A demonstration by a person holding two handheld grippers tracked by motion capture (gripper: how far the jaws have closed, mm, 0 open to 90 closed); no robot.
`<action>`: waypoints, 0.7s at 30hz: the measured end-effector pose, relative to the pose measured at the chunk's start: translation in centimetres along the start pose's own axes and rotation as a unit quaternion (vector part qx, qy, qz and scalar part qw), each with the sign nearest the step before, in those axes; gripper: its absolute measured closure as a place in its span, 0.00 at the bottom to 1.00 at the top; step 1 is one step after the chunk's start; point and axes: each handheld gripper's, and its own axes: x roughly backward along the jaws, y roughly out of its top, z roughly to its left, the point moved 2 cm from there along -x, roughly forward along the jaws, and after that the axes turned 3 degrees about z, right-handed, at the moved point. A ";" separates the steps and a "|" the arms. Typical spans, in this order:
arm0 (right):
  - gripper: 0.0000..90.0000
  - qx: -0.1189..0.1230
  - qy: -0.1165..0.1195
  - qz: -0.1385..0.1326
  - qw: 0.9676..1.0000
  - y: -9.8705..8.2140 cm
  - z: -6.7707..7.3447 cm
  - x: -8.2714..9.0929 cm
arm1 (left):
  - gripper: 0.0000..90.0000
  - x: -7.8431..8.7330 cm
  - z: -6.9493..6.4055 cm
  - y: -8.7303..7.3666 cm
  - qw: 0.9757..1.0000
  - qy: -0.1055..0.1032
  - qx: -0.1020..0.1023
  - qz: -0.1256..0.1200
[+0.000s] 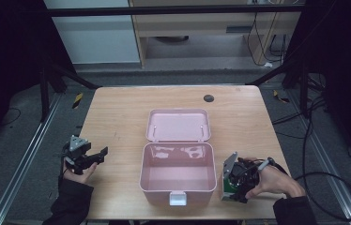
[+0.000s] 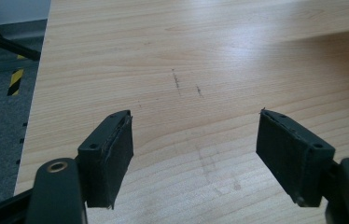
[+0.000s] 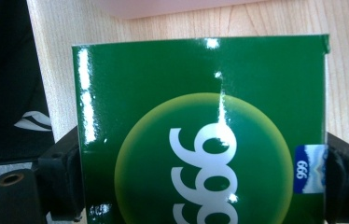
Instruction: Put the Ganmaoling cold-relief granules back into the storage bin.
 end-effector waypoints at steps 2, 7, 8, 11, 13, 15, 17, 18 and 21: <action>0.14 0.001 0.000 -0.001 1.000 0.0 0.0 0.0 | 0.30 0.0 0.0 0.0 1.000 0.000 -0.002 0.001; 0.17 -0.006 0.003 -0.004 1.000 -0.1 -0.2 0.2 | 0.30 0.0 0.0 0.0 1.000 0.001 -0.002 0.001; 0.17 -0.006 0.003 -0.004 1.000 -0.1 -0.2 0.2 | 0.30 0.0 0.0 0.0 1.000 0.001 -0.002 0.001; 0.18 -0.002 0.002 -0.001 1.000 -0.1 -0.2 0.3 | 0.30 0.0 0.0 0.0 1.000 0.001 0.000 0.000; 0.18 -0.002 0.001 0.001 1.000 -0.2 -0.2 0.4 | 0.30 0.0 0.0 0.0 1.000 0.001 0.000 0.000; 0.18 -0.002 0.001 0.001 1.000 -0.2 -0.2 0.7 | 0.30 0.0 0.0 0.0 1.000 0.001 0.000 0.000; 0.18 -0.002 0.003 -0.003 1.000 -0.3 -0.1 1.2 | 0.30 0.0 0.0 0.0 1.000 0.001 0.000 0.000; 0.18 -0.004 0.003 -0.005 1.000 -0.3 -0.1 1.5 | 0.30 0.0 0.0 0.0 1.000 0.001 0.000 0.000; 0.18 -0.004 0.000 -0.008 1.000 -0.3 0.0 2.5 | 0.30 0.1 0.0 0.0 1.000 0.000 -0.001 0.000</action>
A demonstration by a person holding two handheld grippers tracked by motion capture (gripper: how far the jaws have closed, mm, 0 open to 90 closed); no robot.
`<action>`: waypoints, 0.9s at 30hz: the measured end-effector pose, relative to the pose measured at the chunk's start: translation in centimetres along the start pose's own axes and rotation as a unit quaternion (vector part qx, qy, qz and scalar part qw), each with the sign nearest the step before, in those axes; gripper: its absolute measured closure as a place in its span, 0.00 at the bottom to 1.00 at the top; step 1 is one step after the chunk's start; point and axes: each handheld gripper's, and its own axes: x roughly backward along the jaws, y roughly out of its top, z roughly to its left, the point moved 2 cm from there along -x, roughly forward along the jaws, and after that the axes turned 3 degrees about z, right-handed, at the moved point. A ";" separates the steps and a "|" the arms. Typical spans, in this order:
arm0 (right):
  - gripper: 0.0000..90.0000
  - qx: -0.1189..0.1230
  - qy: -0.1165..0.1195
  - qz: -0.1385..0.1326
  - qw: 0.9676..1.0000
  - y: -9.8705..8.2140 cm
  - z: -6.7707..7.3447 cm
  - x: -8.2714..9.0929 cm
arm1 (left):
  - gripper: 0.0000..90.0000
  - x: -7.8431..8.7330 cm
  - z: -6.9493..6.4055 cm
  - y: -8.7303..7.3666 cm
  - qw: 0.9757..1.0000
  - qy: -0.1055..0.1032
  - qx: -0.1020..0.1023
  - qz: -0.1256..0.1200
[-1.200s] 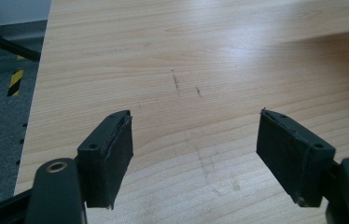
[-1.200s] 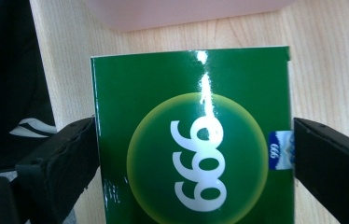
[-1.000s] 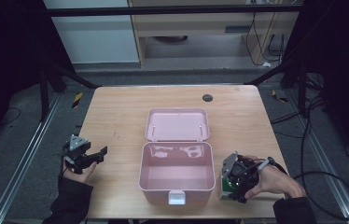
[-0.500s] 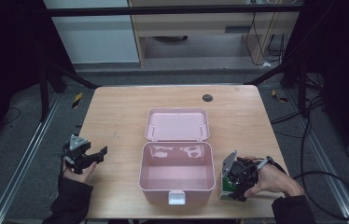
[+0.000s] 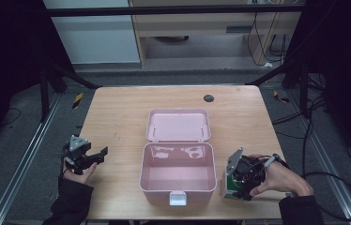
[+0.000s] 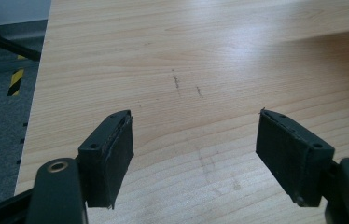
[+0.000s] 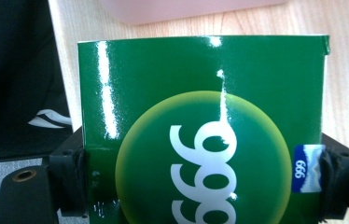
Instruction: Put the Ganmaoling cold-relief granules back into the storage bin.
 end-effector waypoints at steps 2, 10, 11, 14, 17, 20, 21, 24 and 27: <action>0.18 0.002 -0.004 -0.004 1.000 0.1 0.0 0.7 | 0.30 0.0 0.0 0.0 1.000 0.000 0.000 0.000; 0.18 0.001 -0.016 -0.012 1.000 0.2 -0.3 3.3 | 0.30 -0.1 0.0 0.0 1.000 -0.001 -0.002 0.003; 0.18 0.001 -0.017 -0.013 1.000 0.2 -0.3 3.7 | 0.30 -0.1 0.0 0.0 1.000 -0.001 -0.001 0.003; 0.18 0.003 -0.023 -0.020 1.000 0.4 -0.3 4.8 | 0.30 -0.1 -0.1 -0.1 1.000 -0.002 0.000 0.003; 0.18 0.000 -0.024 -0.021 0.999 0.7 -0.2 5.7 | 0.30 -0.1 -0.1 -0.1 1.000 -0.003 0.000 0.003; 0.18 -0.001 -0.030 -0.025 0.999 0.9 -0.3 6.5 | 0.30 -0.1 -0.1 -0.1 1.000 -0.003 -0.001 0.003; 0.18 -0.001 -0.030 -0.024 0.999 0.9 -0.4 6.8 | 0.30 -0.1 -0.1 -0.1 1.000 -0.003 -0.001 0.004; 0.18 0.003 -0.035 -0.027 0.999 1.1 -0.5 7.6 | 0.30 -0.1 -0.1 -0.1 1.000 -0.003 0.000 0.004; 0.18 0.000 -0.038 -0.034 0.999 1.4 -0.6 8.5 | 0.30 -0.1 -0.1 -0.1 1.000 -0.003 -0.001 0.004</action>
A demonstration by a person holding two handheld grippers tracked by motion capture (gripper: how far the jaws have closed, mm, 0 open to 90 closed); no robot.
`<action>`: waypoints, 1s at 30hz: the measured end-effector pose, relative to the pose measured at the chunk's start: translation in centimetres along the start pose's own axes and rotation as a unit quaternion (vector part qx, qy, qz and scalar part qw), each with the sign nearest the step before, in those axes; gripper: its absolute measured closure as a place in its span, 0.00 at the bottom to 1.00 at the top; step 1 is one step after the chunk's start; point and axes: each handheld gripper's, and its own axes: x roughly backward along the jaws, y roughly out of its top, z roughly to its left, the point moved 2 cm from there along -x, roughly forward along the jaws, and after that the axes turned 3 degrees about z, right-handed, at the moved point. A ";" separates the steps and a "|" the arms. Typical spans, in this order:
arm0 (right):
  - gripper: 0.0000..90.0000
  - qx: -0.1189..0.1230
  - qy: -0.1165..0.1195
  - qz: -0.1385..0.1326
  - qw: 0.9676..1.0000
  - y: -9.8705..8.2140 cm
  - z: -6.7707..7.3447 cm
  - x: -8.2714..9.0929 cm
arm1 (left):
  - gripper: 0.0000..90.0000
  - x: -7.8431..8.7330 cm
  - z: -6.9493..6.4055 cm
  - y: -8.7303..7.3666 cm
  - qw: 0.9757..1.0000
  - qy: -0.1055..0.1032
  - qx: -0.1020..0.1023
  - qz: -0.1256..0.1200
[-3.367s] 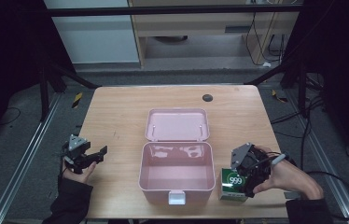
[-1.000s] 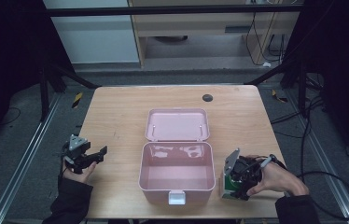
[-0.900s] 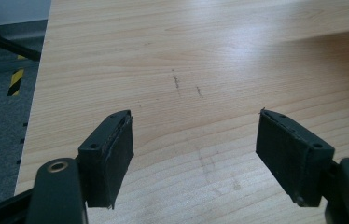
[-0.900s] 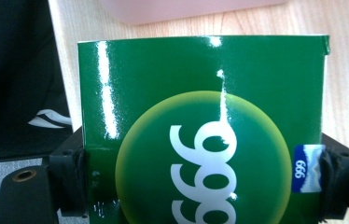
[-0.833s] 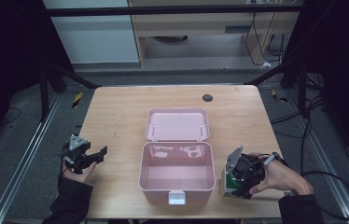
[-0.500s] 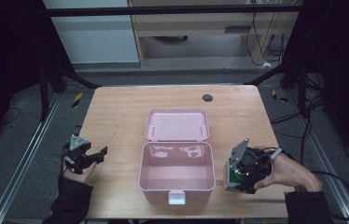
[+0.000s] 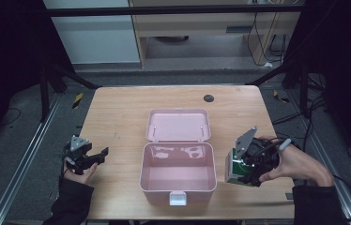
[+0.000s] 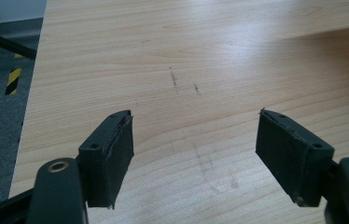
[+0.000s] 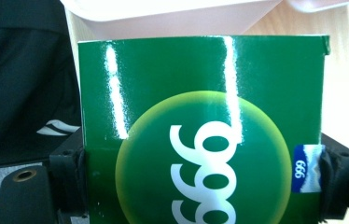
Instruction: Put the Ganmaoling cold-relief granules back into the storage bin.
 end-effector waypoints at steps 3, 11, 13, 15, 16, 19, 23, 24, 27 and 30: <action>0.18 0.000 -0.003 0.000 1.000 0.2 -0.1 0.4 | 0.30 0.0 0.0 0.0 1.000 -0.001 -0.001 0.000; 0.18 0.010 -0.008 0.000 1.000 1.6 -0.3 2.2 | 0.30 0.0 0.0 0.0 1.000 -0.001 0.000 0.000; 0.18 0.010 -0.008 0.001 1.000 1.7 -0.3 2.3 | 0.30 0.0 0.0 0.0 1.000 -0.001 -0.001 0.002; 0.18 0.012 -0.009 0.001 1.000 2.1 -0.4 2.8 | 0.30 0.0 0.0 0.0 1.000 -0.002 -0.001 0.002; 0.18 0.012 -0.009 0.001 1.000 2.1 -0.4 2.8 | 0.30 0.0 0.0 0.0 1.000 -0.002 -0.002 0.002; 0.18 0.014 -0.011 0.001 1.000 2.6 -0.3 3.3 | 0.30 0.0 0.0 0.0 1.000 -0.001 -0.001 0.001; 0.18 0.015 -0.011 0.002 1.000 3.3 -0.4 3.6 | 0.30 0.0 0.1 0.0 1.000 -0.001 0.000 0.000; 0.18 0.014 -0.009 0.002 1.000 3.5 -0.3 3.6 | 0.30 0.0 0.1 0.0 1.000 -0.001 0.000 0.000; 0.18 0.019 -0.007 0.006 1.000 4.2 -0.3 3.8 | 0.30 0.0 0.0 0.0 1.000 -0.002 0.000 0.000; 0.18 0.019 -0.005 0.009 1.000 4.8 -0.3 4.0 | 0.30 0.0 0.1 0.0 1.000 -0.001 0.000 0.000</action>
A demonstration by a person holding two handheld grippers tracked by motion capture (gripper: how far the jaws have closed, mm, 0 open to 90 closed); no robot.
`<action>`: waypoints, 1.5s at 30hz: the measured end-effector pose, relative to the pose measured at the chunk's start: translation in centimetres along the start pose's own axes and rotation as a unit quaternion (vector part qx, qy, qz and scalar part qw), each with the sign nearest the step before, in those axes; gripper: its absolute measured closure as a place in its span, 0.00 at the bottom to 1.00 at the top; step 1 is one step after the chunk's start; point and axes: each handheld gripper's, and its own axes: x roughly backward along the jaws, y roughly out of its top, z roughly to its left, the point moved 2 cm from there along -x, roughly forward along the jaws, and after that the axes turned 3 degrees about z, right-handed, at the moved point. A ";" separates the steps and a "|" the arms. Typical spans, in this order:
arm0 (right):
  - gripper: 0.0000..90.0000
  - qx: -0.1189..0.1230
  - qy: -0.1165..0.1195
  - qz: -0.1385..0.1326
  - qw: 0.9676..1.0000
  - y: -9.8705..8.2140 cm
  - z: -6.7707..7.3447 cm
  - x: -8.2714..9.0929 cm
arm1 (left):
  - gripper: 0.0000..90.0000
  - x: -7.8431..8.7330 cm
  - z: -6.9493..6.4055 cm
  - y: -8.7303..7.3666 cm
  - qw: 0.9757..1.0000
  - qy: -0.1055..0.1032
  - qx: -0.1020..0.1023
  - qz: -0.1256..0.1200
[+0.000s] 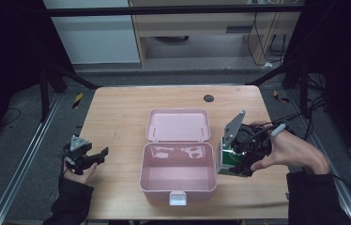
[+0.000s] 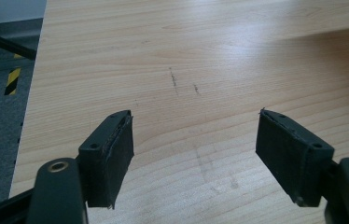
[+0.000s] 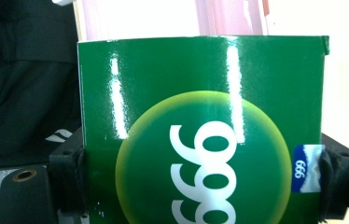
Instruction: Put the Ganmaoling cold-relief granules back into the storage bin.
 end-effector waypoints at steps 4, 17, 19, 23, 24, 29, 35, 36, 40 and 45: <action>0.18 0.006 -0.001 0.000 1.000 0.8 0.0 0.2 | 0.30 0.0 0.0 0.0 1.000 0.000 0.000 0.000; 0.18 0.027 0.007 -0.005 1.000 4.0 0.1 -0.5 | 0.30 0.0 0.0 0.0 1.000 0.000 0.000 0.000; 0.18 0.026 0.006 -0.004 1.000 4.4 0.1 -0.6 | 0.30 0.0 0.0 0.0 1.000 0.000 -0.001 0.000; 0.18 0.033 0.009 -0.003 0.999 5.2 0.2 -0.9 | 0.30 0.1 0.1 0.0 1.000 0.000 -0.001 -0.001; 0.18 0.034 0.009 -0.005 0.999 5.4 0.2 -1.0 | 0.30 0.1 0.1 0.0 1.000 0.000 -0.001 -0.001; 0.18 0.036 0.006 -0.011 0.999 5.9 0.1 -1.3 | 0.30 0.1 0.1 0.1 1.000 0.000 0.000 -0.002; 0.18 0.038 0.011 -0.011 0.999 6.4 0.2 -1.9 | 0.30 0.1 0.0 0.1 1.000 0.000 -0.002 -0.001; 0.18 0.037 0.012 -0.013 0.999 6.5 0.2 -1.9 | 0.30 0.1 0.0 0.1 1.000 0.000 -0.002 -0.001; 0.18 0.037 0.014 -0.017 0.999 7.0 0.0 -2.5 | 0.30 0.1 0.0 0.1 1.000 0.000 0.000 -0.002; 0.18 0.037 0.015 -0.019 0.999 7.4 0.0 -2.9 | 0.30 0.1 0.0 0.1 1.000 0.000 0.000 -0.002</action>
